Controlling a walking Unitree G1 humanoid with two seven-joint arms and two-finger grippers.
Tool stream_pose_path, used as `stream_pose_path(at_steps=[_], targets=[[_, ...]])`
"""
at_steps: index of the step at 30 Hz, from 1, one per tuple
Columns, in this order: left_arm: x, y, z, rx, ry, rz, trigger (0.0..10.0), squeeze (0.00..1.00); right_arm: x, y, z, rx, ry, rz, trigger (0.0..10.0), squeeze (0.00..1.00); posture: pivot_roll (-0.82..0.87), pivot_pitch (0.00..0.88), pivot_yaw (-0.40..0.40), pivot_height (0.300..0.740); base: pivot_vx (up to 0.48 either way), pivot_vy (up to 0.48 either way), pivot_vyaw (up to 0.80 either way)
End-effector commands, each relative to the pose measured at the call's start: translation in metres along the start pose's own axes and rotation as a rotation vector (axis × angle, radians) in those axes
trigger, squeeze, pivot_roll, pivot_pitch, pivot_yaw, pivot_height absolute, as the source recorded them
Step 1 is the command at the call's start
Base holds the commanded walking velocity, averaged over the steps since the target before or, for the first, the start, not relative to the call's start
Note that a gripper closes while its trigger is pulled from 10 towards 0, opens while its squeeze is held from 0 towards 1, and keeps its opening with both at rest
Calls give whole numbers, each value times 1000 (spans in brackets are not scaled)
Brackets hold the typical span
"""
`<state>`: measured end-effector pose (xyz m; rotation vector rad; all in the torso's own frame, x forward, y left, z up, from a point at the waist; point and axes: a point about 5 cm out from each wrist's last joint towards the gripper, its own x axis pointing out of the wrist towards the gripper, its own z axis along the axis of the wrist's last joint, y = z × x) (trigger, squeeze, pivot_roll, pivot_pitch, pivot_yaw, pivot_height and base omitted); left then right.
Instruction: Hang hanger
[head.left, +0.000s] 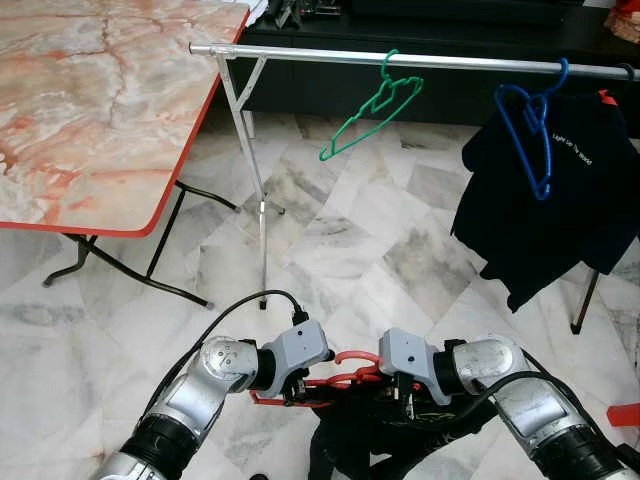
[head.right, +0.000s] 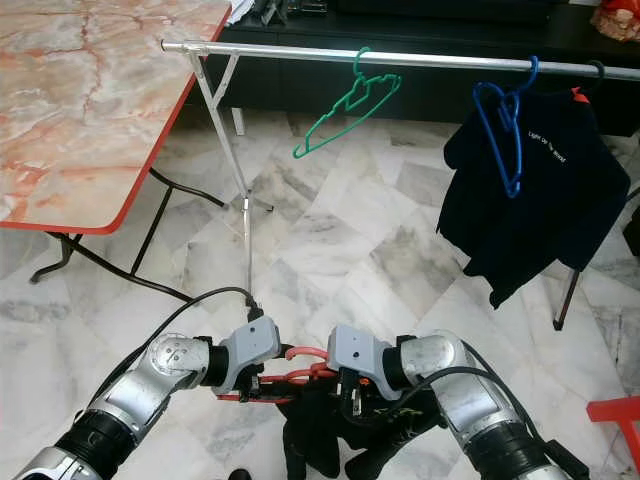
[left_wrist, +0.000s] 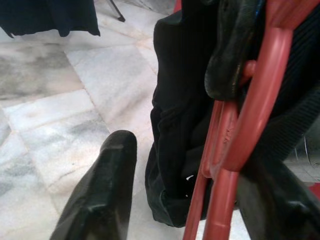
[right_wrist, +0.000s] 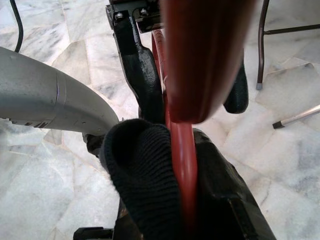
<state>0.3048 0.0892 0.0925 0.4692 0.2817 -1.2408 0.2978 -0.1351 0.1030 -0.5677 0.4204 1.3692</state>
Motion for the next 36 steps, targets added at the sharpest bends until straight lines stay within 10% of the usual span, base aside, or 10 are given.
stream_pose_path(at_steps=[1,22,23,24,25,26,29,31,32,36], targets=[[-1,-1,-2,-28,-15,8,0,0,5,7,1,-17,-11,43,10000,0,-11,243,-39,740,0,0,0],[3,-6,1,-40,-48,-22,0,0,6,9,4,-14,-46,48,10000,0,-6,237,-33,740,0,0,0],[3,-6,1,-40,-48,-21,0,0,6,9,4,-11,-53,48,10000,157,-4,238,-31,740,0,0,0],[3,-6,1,-40,-47,-20,0,0,6,9,5,-8,-65,48,10000,663,-5,242,-30,740,0,0,0],[3,-6,1,-40,-47,-20,0,0,6,9,5,-8,-65,48,10000,663,-5,242,-30,740,0,0,0],[3,-6,0,-41,-47,-20,0,0,5,10,6,-4,-80,55,10000,1000,-5,242,-30,740,0,0,0],[2,-7,-1,-47,-44,-21,0,0,3,14,11,8,-137,82,10000,1000,-6,246,-30,740,0,0,0],[1,-7,-2,-50,-43,-22,0,0,1,15,12,14,-164,88,10000,776,-6,246,-30,740,0,0,0],[1,-7,-2,-51,-42,-22,0,0,1,16,13,13,-178,98,10000,0,-6,246,-30,740,0,0,0],[0,-6,-3,-53,-37,-22,0,0,-8,23,15,34,-261,134,10000,0,-6,249,-29,740,0,0,0]])
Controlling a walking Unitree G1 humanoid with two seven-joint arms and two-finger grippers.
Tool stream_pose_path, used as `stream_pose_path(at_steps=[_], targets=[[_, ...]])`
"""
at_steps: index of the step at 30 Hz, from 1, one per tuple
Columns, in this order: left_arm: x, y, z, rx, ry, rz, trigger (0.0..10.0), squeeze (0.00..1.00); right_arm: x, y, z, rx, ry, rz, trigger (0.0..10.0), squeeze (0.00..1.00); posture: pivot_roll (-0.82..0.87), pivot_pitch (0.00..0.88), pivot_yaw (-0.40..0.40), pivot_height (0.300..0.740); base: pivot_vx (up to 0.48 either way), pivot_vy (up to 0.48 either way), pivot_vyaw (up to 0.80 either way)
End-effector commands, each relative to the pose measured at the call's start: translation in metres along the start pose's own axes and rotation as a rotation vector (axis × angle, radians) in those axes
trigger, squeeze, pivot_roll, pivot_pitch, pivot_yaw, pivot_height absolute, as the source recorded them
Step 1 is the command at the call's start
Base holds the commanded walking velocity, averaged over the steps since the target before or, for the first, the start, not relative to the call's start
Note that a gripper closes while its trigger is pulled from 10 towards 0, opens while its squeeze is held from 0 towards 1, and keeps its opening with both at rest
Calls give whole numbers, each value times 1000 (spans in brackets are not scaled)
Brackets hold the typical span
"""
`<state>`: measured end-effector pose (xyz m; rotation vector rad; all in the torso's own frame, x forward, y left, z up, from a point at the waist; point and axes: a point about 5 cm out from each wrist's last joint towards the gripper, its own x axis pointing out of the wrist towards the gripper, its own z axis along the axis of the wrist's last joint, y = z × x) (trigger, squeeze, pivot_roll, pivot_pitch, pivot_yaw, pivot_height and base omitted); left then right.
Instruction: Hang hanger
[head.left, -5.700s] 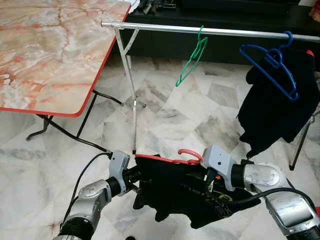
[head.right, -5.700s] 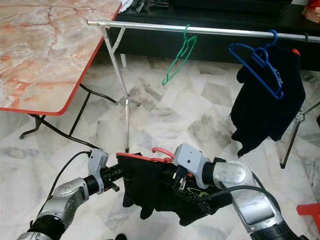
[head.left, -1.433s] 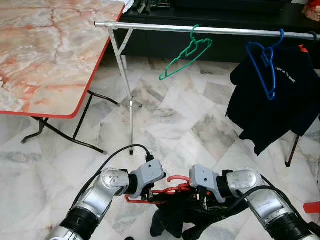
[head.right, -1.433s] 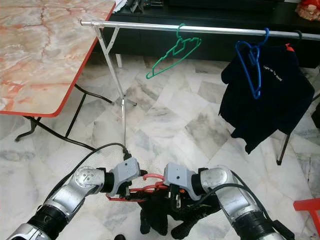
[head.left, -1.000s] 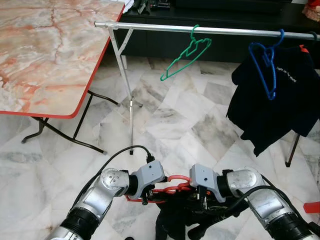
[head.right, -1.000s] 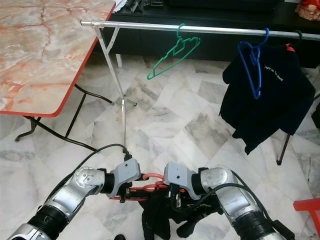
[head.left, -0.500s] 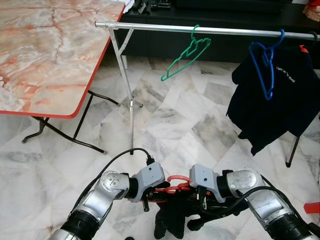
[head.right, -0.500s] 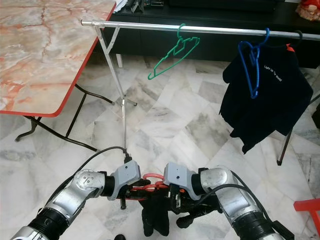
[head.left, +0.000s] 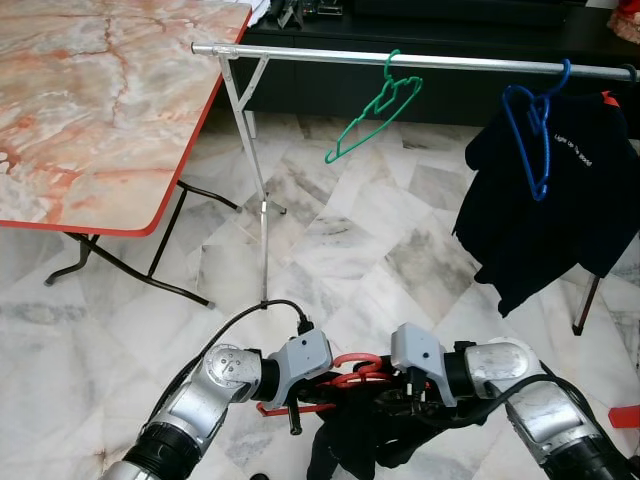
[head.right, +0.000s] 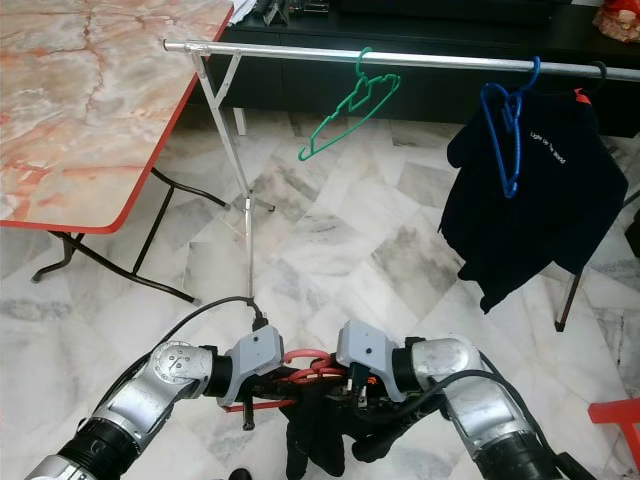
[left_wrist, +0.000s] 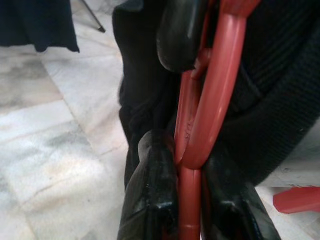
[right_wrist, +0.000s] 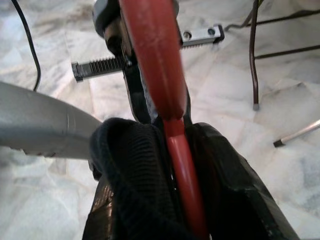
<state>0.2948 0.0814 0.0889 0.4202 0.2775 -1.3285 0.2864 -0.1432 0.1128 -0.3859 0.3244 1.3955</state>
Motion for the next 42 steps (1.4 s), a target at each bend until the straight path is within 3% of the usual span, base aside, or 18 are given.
stream_pose_path(at_steps=[1,14,15,16,17,27,42], targets=[[-6,6,-4,-36,4,64,0,0,7,14,10,-18,-89,130,10000,0,-6,251,-28,740,0,0,0],[-10,3,-9,-41,19,48,0,0,-23,22,9,85,-232,92,10000,0,-6,256,-22,740,0,0,0],[-10,2,-10,-42,22,49,0,0,-25,23,6,97,-223,86,4706,0,-6,256,-21,740,0,0,0],[-10,2,-11,-42,26,50,0,0,-28,24,2,105,-207,77,3333,0,-6,256,-21,740,0,0,0],[-11,2,-11,-43,27,49,0,0,-30,24,-1,117,-197,69,0,0,-7,256,-21,740,0,0,0],[-14,0,-16,-49,48,43,0,0,-44,38,-24,182,-110,35,0,0,-11,256,-15,740,0,0,0],[-16,-1,-18,-63,42,56,0,0,-42,26,0,191,-319,-32,0,0,-5,250,-17,740,0,0,0]])
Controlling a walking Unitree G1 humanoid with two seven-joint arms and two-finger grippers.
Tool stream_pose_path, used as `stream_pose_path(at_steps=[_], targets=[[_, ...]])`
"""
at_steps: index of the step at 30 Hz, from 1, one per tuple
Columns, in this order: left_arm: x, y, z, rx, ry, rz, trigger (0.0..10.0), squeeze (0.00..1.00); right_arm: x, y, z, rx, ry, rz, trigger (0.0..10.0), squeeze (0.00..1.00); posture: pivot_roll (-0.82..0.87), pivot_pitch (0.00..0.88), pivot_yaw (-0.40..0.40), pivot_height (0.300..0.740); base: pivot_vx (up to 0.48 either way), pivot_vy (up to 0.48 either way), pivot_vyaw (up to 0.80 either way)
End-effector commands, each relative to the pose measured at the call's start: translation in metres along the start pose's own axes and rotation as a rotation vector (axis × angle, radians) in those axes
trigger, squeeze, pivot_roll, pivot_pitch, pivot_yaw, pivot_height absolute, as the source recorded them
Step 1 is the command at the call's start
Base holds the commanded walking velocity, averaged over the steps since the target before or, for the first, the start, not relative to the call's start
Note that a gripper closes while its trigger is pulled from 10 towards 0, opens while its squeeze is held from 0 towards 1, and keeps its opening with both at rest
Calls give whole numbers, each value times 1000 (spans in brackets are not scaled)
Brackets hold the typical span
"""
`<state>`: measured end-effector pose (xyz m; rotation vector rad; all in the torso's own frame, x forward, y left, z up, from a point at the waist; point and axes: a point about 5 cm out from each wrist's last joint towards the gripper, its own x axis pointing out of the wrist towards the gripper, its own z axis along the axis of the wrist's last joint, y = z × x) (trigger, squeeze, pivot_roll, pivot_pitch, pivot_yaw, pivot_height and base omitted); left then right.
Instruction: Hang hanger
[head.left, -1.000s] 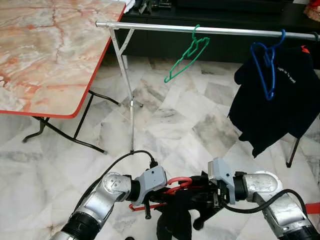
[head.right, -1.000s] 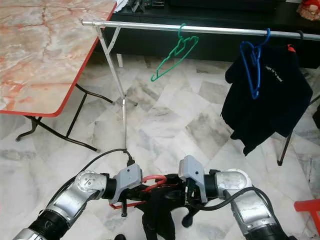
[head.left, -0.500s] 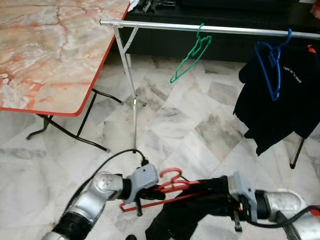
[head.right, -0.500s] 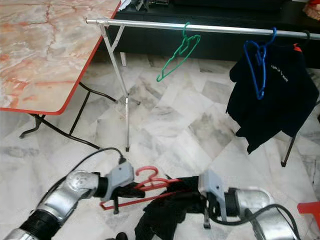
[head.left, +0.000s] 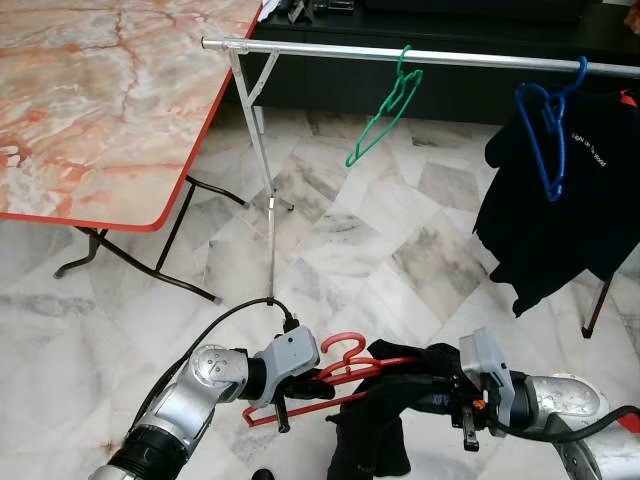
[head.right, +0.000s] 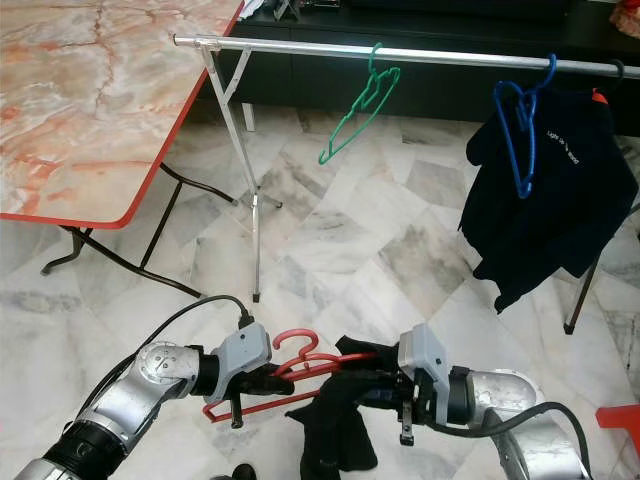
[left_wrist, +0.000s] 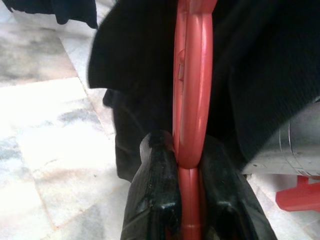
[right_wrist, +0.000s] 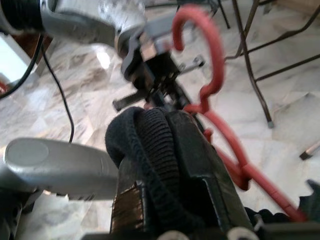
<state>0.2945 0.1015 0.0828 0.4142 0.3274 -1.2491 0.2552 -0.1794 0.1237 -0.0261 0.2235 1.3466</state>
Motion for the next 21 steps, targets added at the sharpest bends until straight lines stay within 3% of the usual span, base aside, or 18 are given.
stream_pose_path(at_steps=[1,11,15,21], targets=[[-1,-3,-4,-15,1,-8,0,0,1,2,6,-10,-36,10,0,0,-5,250,-17,740,0,0,0],[-9,-6,-13,-32,25,-2,0,0,-4,2,4,16,-30,16,0,0,-5,246,-19,740,0,0,0],[-21,-8,-25,-54,59,10,0,0,-18,1,0,38,-6,-3,0,0,-9,240,-22,740,0,0,0],[-43,-8,-37,-75,114,1,0,0,-25,3,-7,57,29,-17,0,0,-9,230,-26,740,0,0,0]])
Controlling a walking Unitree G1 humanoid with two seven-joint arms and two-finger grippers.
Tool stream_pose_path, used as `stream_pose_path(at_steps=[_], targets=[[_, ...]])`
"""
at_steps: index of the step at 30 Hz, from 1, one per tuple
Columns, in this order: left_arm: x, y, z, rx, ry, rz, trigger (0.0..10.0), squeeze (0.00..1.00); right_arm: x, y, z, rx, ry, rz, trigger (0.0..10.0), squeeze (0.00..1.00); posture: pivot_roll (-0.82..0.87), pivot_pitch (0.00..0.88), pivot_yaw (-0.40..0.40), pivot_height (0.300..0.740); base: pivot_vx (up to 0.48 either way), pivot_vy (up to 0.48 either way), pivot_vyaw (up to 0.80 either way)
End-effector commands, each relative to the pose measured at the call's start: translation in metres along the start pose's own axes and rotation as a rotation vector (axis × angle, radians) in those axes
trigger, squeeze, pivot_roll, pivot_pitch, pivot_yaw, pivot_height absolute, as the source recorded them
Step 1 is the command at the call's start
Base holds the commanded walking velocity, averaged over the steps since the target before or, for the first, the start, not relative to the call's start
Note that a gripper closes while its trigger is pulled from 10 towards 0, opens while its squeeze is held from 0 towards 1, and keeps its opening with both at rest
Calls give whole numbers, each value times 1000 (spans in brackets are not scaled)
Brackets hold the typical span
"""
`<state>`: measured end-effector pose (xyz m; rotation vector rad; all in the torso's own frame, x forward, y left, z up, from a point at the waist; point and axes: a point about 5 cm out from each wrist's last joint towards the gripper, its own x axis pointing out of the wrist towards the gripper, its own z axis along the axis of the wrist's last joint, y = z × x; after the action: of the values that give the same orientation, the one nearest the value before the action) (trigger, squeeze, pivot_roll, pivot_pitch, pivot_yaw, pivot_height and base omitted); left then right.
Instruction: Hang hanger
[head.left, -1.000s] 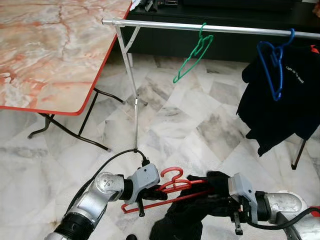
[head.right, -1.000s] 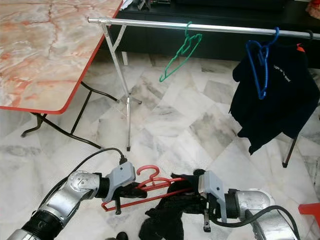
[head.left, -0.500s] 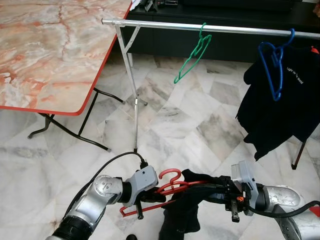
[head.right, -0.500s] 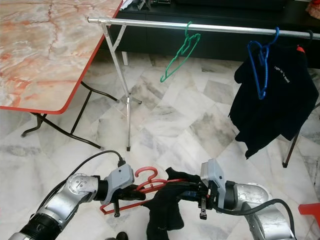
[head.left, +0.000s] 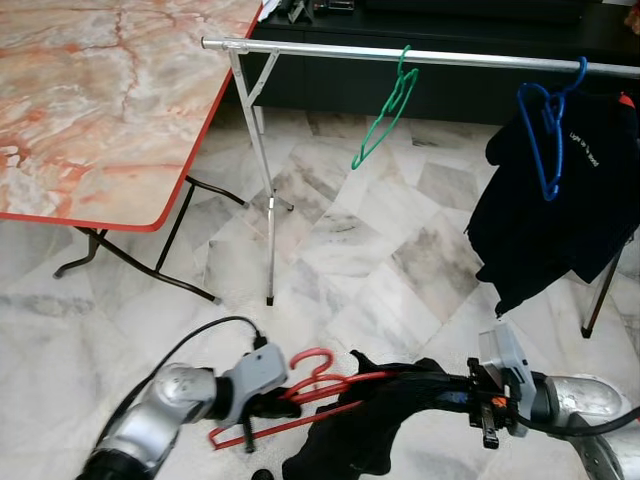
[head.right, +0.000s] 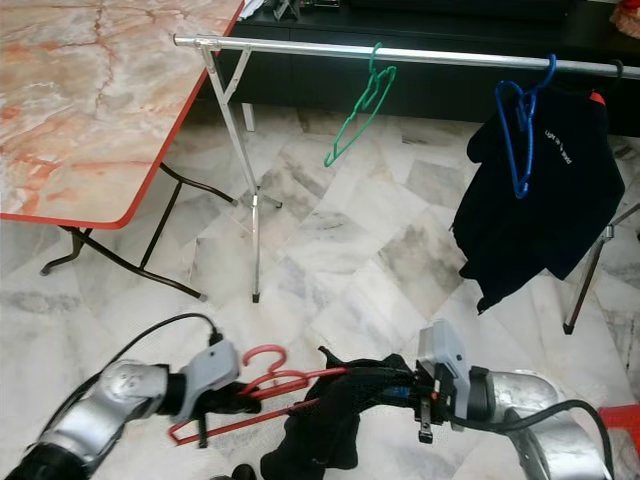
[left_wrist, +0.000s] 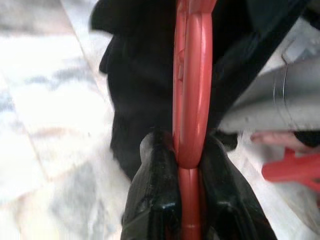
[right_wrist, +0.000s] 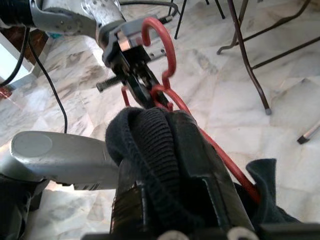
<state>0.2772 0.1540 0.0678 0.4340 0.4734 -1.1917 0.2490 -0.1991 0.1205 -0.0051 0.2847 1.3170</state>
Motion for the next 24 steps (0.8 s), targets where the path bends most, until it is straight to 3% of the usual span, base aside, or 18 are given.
stream_pose_path(at_steps=[1,5,6,9,14,15,18,19,20,24], targets=[[-6,-3,-3,-2,6,-21,0,0,-5,1,-2,5,4,1,0,0,-9,230,-26,740,0,0,0],[-33,11,-17,-25,61,91,0,0,-10,-3,-7,11,26,-48,0,0,-2,233,-29,740,0,0,0],[-33,11,-17,-25,61,91,0,0,-10,-3,-7,11,26,-48,0,0,-2,233,-29,740,0,0,0],[-52,15,-31,-60,98,164,0,0,-12,-5,-10,17,24,-90,0,0,-2,235,-31,740,0,0,0],[-74,20,-51,-130,133,303,0,0,-17,-16,-15,20,15,-247,0,0,2,238,-36,740,0,0,0],[-74,20,-51,-130,133,303,0,0,-17,-16,-15,20,15,-247,0,0,2,238,-36,740,0,0,0],[-77,21,-75,-197,151,508,0,0,-18,-28,-3,-1,-144,-455,0,0,10,233,-36,740,0,0,0],[-70,18,-91,-260,172,654,0,0,-17,-38,-1,14,-244,-654,0,0,12,222,-45,740,0,0,0],[-66,16,-97,-301,172,695,0,0,-18,-41,-1,7,-280,-740,0,0,22,215,-53,740,0,0,0],[-44,0,-113,-425,167,841,0,0,-15,-41,-11,120,-419,-994,0,0,32,205,-57,740,0,0,0]])
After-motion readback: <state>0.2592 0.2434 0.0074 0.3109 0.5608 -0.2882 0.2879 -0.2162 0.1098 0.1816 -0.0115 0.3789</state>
